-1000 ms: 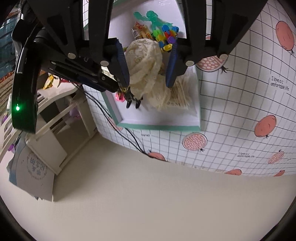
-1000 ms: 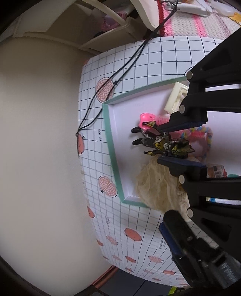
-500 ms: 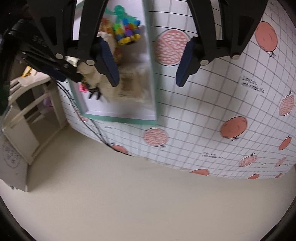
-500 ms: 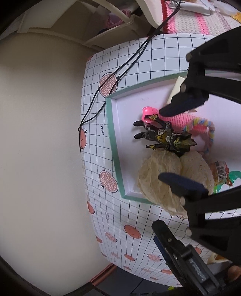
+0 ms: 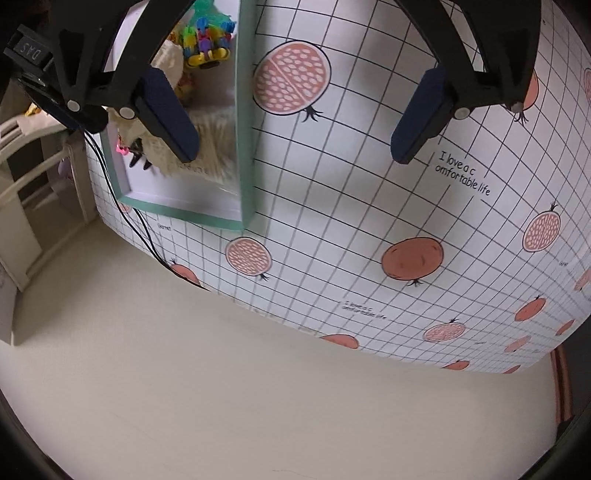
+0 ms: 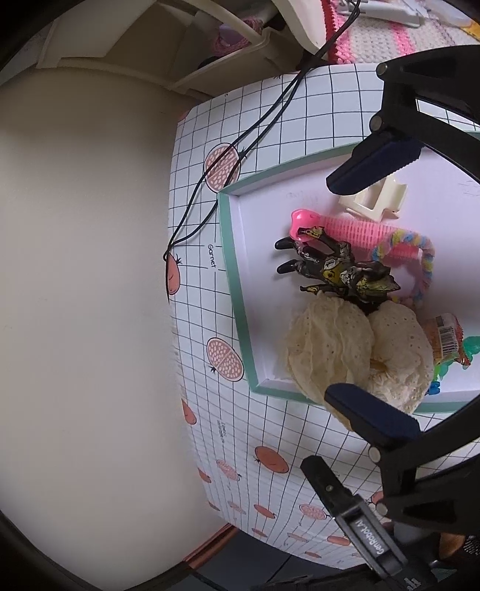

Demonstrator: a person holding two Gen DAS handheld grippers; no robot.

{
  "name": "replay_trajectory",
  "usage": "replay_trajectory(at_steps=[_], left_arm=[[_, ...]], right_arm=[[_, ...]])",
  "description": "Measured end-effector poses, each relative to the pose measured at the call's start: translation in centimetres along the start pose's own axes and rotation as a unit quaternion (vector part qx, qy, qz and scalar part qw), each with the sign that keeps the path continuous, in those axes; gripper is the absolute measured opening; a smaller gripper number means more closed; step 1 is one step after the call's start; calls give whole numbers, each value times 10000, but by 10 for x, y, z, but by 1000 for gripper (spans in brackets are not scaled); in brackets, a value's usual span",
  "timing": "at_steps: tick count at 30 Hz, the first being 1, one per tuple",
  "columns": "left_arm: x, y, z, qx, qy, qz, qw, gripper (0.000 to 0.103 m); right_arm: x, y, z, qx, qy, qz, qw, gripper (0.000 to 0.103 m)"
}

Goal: Organize objects

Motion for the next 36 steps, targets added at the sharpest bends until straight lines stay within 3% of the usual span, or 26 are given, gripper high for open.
replay_trajectory(at_steps=[15, 26, 31, 36], left_arm=[[-12, 12, 0, -94, -103, -412, 9991, 103], [-38, 76, 5, 519, -239, -673, 9961, 103], [-49, 105, 19, 668, -392, -974, 9922, 103], [-53, 128, 41, 719, -583, -956, 9911, 103]], right_arm=[[-17, 8, 8, 29, -3, -27, 10000, 103], [-35, 43, 29, 99, -42, -16, 9999, 103], [-35, 68, 46, 225, -142, -68, 9996, 103], [-28, 85, 73, 290, -212, -17, 9994, 103]])
Point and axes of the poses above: each gripper's, at about its wrist camera, not at the fingertips, and y roughly against the way its jaws point, x to its right, z to its underside, the point moved 4 cm from there along -y, roughly the way its jaws point, and after that the axes turned 9 degrees about -y, right-handed, at the moved point
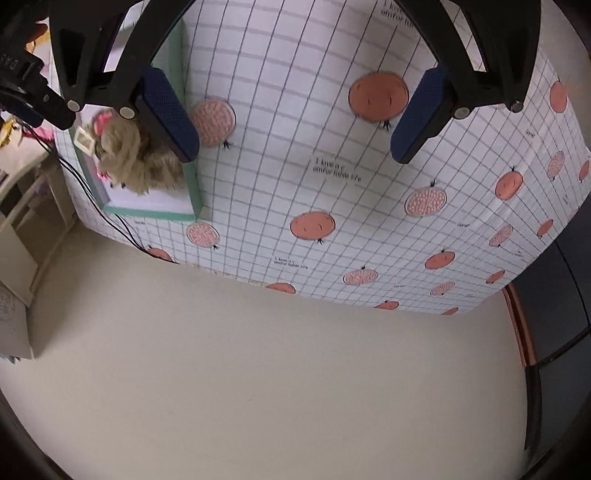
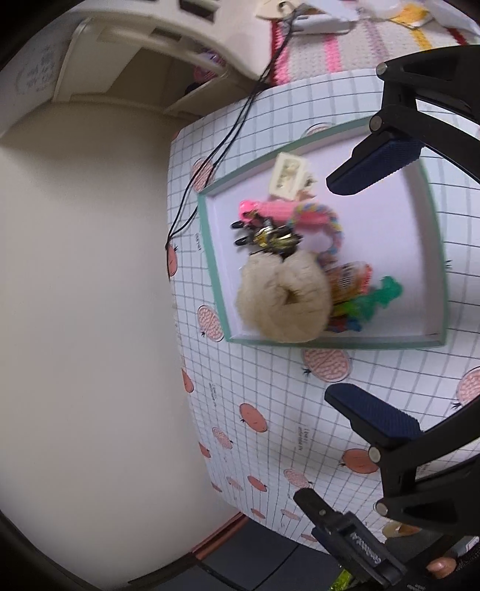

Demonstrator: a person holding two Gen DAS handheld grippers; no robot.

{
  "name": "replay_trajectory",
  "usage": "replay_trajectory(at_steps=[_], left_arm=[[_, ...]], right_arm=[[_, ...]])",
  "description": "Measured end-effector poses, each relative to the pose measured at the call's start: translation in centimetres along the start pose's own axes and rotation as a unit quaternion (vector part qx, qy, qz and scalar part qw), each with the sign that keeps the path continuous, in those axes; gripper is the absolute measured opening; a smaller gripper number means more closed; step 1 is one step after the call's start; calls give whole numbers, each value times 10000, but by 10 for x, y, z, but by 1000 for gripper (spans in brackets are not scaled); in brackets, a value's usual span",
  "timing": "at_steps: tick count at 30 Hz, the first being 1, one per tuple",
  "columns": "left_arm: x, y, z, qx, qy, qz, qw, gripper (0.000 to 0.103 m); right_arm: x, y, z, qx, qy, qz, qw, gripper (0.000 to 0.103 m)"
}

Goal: Organize objects

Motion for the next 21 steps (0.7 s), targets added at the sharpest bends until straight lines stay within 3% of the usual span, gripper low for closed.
replay_trajectory(at_steps=[9, 21], left_arm=[[-1, 22, 38, -146, 53, 411, 9990, 103], [2, 33, 117, -214, 56, 366, 9991, 103]], right_arm=[[14, 21, 47, 38, -92, 78, 9999, 103], [20, 22, 118, 57, -95, 68, 9999, 103]])
Point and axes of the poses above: each gripper's, at about its wrist camera, not at the fingertips, and y roughly against the way its jaws point, x to its right, z to its underside, the point moved 4 cm from there along -y, roughly the way its jaws point, and after that the axes turned 9 degrees about -y, right-handed, at the moved point
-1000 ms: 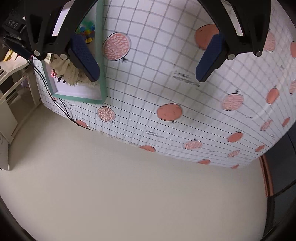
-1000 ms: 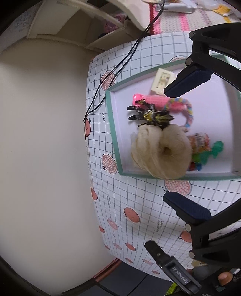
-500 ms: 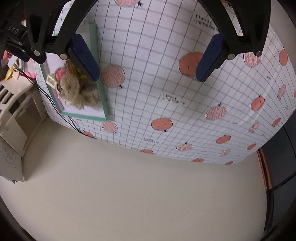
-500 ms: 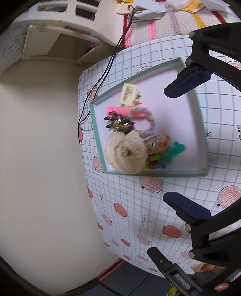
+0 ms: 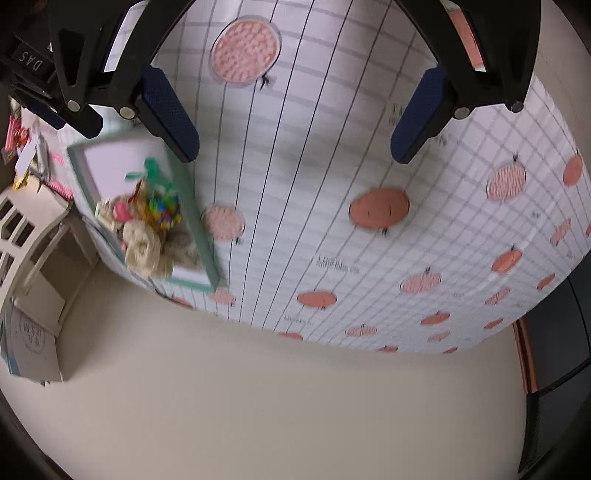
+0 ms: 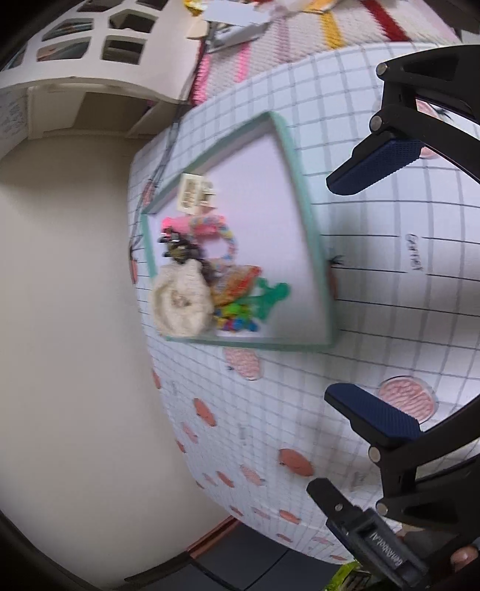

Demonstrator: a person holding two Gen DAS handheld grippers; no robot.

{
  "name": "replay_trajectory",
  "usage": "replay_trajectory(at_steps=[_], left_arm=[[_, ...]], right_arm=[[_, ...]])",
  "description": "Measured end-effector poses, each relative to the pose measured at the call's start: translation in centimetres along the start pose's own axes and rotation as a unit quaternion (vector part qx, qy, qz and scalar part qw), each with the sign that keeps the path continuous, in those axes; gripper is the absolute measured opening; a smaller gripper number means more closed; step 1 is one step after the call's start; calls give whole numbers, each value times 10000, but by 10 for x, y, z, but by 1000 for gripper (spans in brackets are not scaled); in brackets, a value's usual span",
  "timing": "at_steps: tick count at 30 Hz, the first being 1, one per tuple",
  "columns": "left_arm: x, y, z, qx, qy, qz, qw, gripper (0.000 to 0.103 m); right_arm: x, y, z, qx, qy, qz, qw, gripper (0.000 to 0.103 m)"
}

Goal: Organize objects

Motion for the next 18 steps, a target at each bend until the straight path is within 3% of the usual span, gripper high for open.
replay_trajectory(at_steps=[10, 18], left_arm=[[-5, -15, 59, -364, -66, -157, 9992, 103], [-11, -32, 76, -603, -52, -239, 9979, 103]], right_arm=[[13, -20, 50, -205, 0, 238, 9995, 103], [19, -34, 65, -257, 250, 670, 9971, 103]])
Point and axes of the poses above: each gripper's, at about its wrist camera, not at the fingertips, and y roughly against the way its jaws point, x to its right, z to its underside, the point moved 4 cm from there along -y, roughly the way its jaws point, and after that the axes turned 9 degrees about -y, right-handed, at the moved point
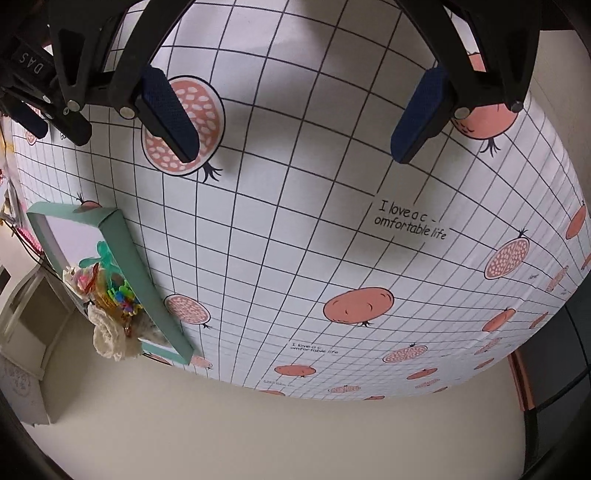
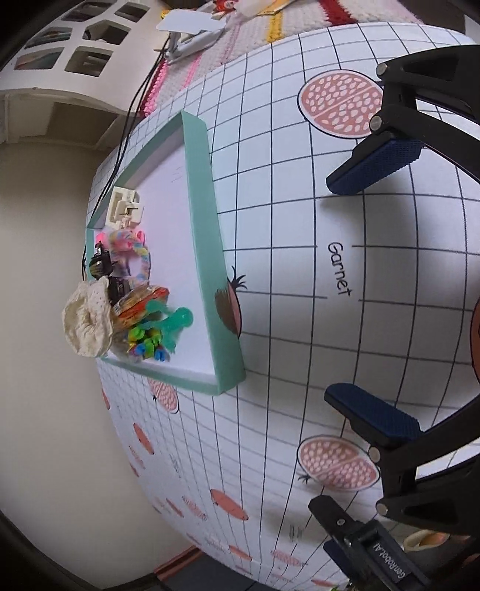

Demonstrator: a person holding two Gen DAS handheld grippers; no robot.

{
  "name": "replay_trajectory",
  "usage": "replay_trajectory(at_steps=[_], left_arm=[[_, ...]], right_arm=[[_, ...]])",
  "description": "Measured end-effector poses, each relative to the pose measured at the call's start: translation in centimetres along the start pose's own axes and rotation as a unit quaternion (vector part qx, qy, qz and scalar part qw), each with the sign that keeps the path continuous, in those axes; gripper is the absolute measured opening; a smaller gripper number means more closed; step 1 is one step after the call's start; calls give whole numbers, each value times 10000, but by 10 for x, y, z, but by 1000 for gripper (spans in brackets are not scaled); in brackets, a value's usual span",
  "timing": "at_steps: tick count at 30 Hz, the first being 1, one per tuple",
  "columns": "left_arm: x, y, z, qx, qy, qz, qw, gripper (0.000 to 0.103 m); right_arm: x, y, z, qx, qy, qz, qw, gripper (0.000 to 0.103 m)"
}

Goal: Organize objects

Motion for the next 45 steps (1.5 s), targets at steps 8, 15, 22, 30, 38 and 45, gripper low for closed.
replay_trajectory(at_steps=[8, 15, 22, 30, 38, 45], left_arm=[[3, -9, 4, -69, -164, -174, 9997, 103], [4, -10, 5, 64, -240, -271, 9993, 103], [3, -10, 6, 111, -229, -285, 9993, 103], [4, -10, 6, 119, -195, -314, 9992, 103], [4, -10, 6, 120, -197, -314, 9992, 103], [4, -10, 6, 120, -196, -313, 9992, 103]], right_arm=[[2, -6, -1, 137, 120, 166, 9997, 103], [1, -7, 1, 232, 164, 271, 9992, 103], [0, -7, 1, 289, 173, 272, 9991, 103], [1, -7, 1, 335, 163, 282, 9989, 103], [1, -6, 1, 332, 164, 281, 9989, 103], [1, -6, 1, 333, 165, 282, 9989, 103]])
Point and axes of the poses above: each gripper's, at about its wrist camera, not at the fingertips, and y roughly against the way its jaws point, x to its right, z to its underside, the point moved 4 cm from there along -y, roughly the way its jaws point, and after that the axes turned 9 degrees about -y, right-handed, at the moved point
